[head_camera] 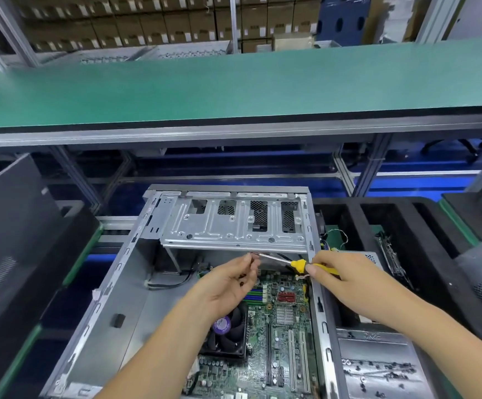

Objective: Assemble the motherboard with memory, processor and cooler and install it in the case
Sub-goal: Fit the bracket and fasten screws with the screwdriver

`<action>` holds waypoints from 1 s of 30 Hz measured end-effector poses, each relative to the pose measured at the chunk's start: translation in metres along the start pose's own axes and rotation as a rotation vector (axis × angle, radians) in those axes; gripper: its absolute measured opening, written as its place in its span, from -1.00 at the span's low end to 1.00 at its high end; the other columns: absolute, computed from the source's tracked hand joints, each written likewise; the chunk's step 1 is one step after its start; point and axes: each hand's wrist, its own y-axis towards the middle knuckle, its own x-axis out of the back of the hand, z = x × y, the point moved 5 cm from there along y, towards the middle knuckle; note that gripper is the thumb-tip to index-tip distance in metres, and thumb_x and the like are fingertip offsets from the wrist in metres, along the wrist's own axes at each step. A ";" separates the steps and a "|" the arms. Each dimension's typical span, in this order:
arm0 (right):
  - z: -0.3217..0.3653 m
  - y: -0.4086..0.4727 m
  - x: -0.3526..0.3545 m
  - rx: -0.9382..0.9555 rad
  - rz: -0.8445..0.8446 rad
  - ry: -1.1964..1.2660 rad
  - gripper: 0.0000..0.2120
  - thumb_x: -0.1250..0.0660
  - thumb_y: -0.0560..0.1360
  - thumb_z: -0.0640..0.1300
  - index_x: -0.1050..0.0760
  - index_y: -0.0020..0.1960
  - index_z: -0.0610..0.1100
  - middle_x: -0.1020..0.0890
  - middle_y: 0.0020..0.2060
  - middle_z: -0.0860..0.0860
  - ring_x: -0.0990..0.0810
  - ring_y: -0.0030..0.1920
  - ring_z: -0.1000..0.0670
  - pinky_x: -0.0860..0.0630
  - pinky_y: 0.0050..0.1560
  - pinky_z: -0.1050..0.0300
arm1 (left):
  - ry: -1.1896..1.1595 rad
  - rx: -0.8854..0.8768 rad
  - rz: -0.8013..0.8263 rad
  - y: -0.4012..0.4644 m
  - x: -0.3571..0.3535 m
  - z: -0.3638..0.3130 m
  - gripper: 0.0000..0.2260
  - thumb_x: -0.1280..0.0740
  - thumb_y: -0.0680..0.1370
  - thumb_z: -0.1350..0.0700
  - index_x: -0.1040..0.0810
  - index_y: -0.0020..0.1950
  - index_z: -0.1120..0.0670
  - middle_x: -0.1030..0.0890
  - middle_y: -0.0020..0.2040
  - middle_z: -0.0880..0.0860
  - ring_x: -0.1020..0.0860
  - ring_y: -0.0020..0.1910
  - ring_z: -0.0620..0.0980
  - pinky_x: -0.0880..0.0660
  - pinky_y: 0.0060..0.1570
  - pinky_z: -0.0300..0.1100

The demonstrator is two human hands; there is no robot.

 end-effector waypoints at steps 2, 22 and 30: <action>-0.001 -0.001 0.001 -0.006 0.009 -0.008 -0.75 -0.11 0.59 0.13 -0.44 -0.14 0.04 -0.54 -0.36 0.01 -0.44 -0.40 0.06 -0.30 -0.38 0.20 | -0.013 0.029 0.003 0.000 -0.001 0.002 -0.90 -0.37 0.46 0.22 -0.59 -0.13 0.26 -0.59 -0.29 0.12 -0.55 -0.41 -0.09 -0.55 -0.42 -0.30; 0.005 0.001 0.001 -0.003 0.010 -0.030 -0.74 -0.12 0.58 0.14 -0.41 -0.20 0.07 -0.49 -0.42 0.02 -0.38 -0.42 0.10 -0.31 -0.37 0.19 | -0.134 0.119 0.073 -0.003 -0.009 0.005 -0.87 -0.34 0.43 0.15 -0.47 -0.17 0.20 -0.44 -0.35 0.06 -0.37 -0.44 -0.11 -0.42 -0.45 -0.36; 0.008 0.002 -0.002 0.010 0.007 -0.007 -0.76 -0.13 0.58 0.14 -0.38 -0.22 0.11 -0.51 -0.41 0.04 -0.42 -0.43 0.11 -0.30 -0.40 0.26 | -0.161 0.132 0.057 -0.006 -0.009 0.004 -0.89 -0.28 0.54 0.16 -0.48 -0.13 0.19 -0.44 -0.34 0.06 -0.34 -0.40 -0.12 -0.42 -0.43 -0.37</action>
